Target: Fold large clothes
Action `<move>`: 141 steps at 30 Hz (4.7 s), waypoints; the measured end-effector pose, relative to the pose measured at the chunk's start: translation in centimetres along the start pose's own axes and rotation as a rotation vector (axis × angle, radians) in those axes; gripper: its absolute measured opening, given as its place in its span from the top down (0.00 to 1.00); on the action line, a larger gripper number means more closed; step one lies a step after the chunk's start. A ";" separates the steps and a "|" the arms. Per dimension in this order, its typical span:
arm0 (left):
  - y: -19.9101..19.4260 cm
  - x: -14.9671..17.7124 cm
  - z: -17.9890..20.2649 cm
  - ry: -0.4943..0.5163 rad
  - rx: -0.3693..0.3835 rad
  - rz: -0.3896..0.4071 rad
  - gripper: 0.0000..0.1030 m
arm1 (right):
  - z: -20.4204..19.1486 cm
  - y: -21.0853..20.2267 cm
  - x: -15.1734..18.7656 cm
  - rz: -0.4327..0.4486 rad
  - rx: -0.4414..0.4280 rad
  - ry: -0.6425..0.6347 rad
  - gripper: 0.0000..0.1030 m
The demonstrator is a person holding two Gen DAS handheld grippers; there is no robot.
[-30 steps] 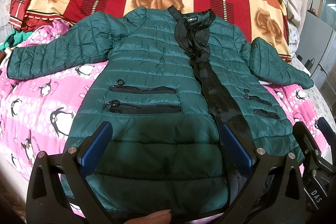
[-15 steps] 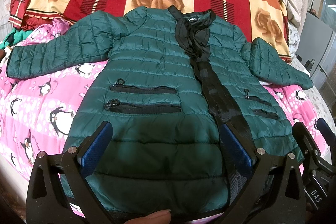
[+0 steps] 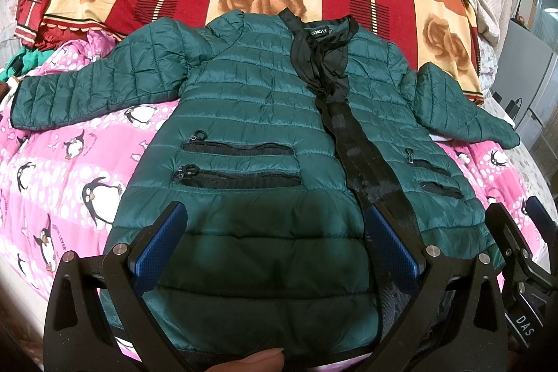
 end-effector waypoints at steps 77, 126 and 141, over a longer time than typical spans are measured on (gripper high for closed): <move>13.4 -1.8 -7.1 0.020 -0.142 -0.152 0.00 | 0.2 16.7 5.1 -0.429 0.030 0.202 0.02; 4.8 -5.5 -45.7 -0.770 -0.112 0.315 0.03 | -0.3 17.1 5.3 -0.428 0.033 0.164 0.00; 6.1 -4.7 -48.9 -0.911 -0.182 0.385 0.84 | -0.4 17.3 5.4 -0.408 0.035 0.158 0.00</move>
Point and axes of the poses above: each gripper's, at about its wrist camera, not at the fingertips, and y roughly the way its jaws point, z to its right, x to its underside, the point moved 6 cm from there along y, roughly the way its jaws point, and after that the axes turned 10 degrees about z, right-handed, at the moved point
